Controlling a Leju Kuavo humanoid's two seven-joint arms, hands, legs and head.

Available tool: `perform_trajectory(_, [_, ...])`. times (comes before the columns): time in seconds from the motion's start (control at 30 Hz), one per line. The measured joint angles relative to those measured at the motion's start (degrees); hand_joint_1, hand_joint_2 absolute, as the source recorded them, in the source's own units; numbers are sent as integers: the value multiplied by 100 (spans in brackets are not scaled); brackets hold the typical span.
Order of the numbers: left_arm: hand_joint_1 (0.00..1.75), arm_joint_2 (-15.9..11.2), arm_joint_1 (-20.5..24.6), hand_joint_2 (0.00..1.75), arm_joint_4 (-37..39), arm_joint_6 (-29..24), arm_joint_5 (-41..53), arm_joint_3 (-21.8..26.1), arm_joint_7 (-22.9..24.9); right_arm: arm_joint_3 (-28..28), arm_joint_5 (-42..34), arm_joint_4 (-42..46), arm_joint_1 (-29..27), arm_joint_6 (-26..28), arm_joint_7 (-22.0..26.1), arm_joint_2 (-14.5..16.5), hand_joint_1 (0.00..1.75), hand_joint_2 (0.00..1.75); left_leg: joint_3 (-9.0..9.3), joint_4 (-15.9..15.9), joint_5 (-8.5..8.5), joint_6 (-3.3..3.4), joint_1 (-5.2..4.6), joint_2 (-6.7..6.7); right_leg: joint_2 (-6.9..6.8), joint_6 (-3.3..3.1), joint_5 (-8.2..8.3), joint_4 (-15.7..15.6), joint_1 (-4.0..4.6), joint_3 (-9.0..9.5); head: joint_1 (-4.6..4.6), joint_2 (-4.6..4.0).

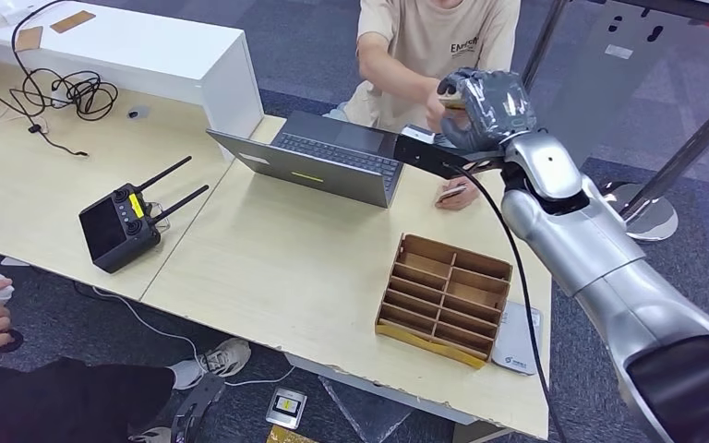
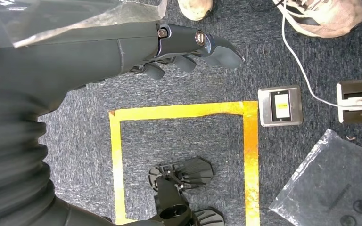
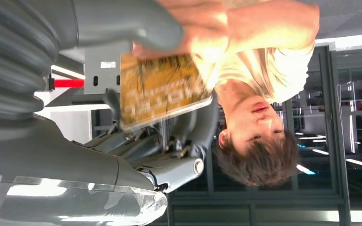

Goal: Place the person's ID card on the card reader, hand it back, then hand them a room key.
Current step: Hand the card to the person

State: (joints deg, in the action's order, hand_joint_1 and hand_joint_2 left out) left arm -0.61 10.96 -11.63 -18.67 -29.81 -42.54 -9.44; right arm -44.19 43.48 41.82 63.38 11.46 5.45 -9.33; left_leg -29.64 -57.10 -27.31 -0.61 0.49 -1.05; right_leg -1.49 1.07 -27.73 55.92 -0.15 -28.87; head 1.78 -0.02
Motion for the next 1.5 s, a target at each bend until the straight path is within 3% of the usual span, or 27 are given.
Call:
perform_trajectory(0.03, [0,0,0,175,0,-1,-1,-1,0,0,-28,-12,-4,4,7,5,0,175,0,0,0,0,0,0,0,0,0,0,0,0,-1,0])
perform_trajectory(0.17, [0,-2,-5,175,0,-11,-9,-6,-2,7,-209,-43,-48,76,34,19,0,0,0,0,0,0,0,0,0,0,0,0,0,0,0,0])
perform_trajectory(0.4, [0,-30,-59,175,2,-66,-52,-19,-17,189,-820,222,-270,461,31,-15,0,0,1,-1,0,0,0,1,1,0,0,0,0,-2,1,0])
perform_trajectory(0.67, [0,-82,-176,175,2,-168,-168,-19,-86,696,-1872,1435,-963,811,-165,-197,0,0,3,-2,-1,0,0,2,1,0,0,-2,0,-2,0,0])
perform_trajectory(0.97, [0,-144,-315,175,9,-296,-343,-3,-246,1510,-3638,3529,-2639,1084,10,-314,0,0,2,-1,-5,-4,2,2,-1,1,-5,-4,2,-1,-1,0])
perform_trajectory(1.27, [0,-180,-446,175,11,-374,-433,60,-348,2119,-5133,5325,-4696,1003,781,-296,0,0,3,0,-17,-6,4,1,1,-3,-16,-5,3,0,-1,0])
perform_trajectory(1.37, [0,-179,-483,175,11,-424,-426,60,-344,2281,-5769,5725,-5253,820,1160,-275,0,0,3,0,-19,-4,4,1,1,-3,-19,-5,3,0,0,0])
perform_trajectory(1.5, [0,-179,-493,175,12,-439,-416,60,-325,2449,-6017,6116,-5782,673,1355,-276,0,0,4,0,-20,-4,3,3,1,-3,-19,-6,3,0,1,0])
